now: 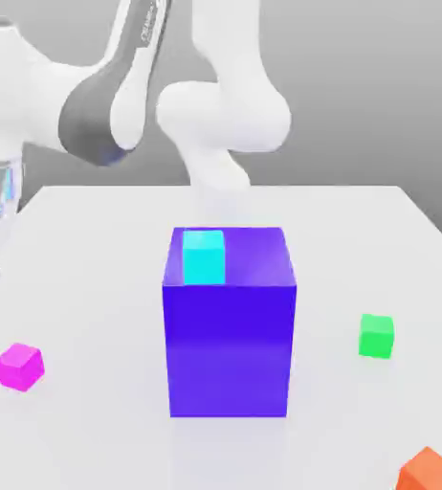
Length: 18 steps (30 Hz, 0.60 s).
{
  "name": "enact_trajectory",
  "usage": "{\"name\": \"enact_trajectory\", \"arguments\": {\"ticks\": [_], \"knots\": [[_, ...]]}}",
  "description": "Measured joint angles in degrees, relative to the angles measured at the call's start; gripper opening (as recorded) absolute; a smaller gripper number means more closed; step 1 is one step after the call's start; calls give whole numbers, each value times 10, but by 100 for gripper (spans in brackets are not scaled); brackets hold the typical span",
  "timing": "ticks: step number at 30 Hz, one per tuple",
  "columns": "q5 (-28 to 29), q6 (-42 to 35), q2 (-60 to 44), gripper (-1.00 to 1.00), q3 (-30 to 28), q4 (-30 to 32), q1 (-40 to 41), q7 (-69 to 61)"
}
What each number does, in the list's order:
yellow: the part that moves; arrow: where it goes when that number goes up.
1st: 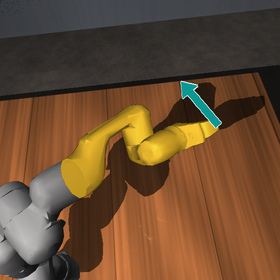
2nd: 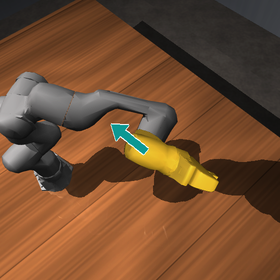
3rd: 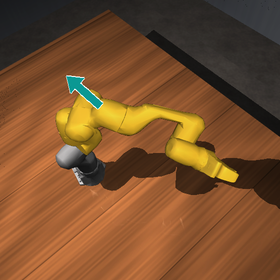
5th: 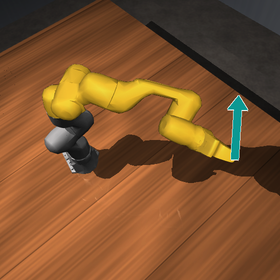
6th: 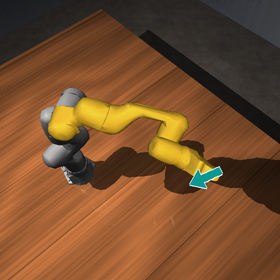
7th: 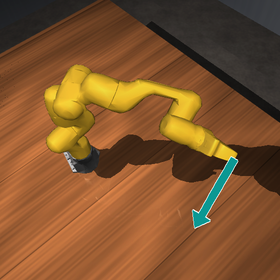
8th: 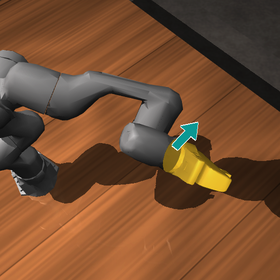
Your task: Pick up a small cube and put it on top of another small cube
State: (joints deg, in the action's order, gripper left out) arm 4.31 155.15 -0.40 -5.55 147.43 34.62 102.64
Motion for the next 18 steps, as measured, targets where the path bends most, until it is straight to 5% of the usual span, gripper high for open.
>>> {"name": "enact_trajectory", "arguments": {"ticks": [9, 10, 18], "knots": [[-104, 119, -180, 0, 15, 13, 59, 31], [-107, 135, -200, -100, 20, 9, 63, 28], [-105, 129, -191, -100, 19, 11, 63, 30]]}}
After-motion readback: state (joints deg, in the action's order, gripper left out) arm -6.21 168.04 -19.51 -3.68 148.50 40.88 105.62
